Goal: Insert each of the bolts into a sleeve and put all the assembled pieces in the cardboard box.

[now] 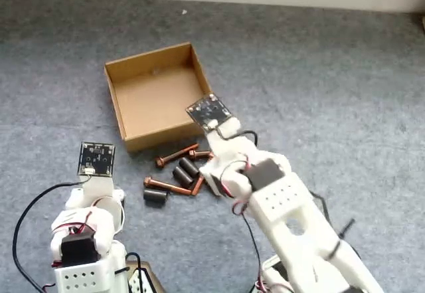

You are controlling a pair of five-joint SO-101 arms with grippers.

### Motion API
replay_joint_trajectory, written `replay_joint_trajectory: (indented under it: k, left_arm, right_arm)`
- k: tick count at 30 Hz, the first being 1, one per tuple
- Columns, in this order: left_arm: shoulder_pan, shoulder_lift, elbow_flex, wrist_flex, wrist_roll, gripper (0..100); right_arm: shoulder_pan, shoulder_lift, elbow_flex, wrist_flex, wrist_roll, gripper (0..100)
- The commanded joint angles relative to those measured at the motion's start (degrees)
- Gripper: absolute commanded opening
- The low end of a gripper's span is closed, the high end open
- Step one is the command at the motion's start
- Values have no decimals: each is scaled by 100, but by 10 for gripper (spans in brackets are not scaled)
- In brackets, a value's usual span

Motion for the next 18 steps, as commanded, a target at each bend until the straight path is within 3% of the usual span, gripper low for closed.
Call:
replay_joint_trajectory:
  k: [1, 8, 18]
  left_arm:
    - [-84, -31, 31, -44, -70, 101]
    - [-84, -31, 31, -44, -70, 101]
    - [-84, -31, 31, -44, -70, 101]
  right_arm:
    - [-92, 347, -338, -347, -237, 88]
    - [-163, 857, -374, -347, -1688, 88]
    - [-136, 1736, -400, -347, -3086, 88]
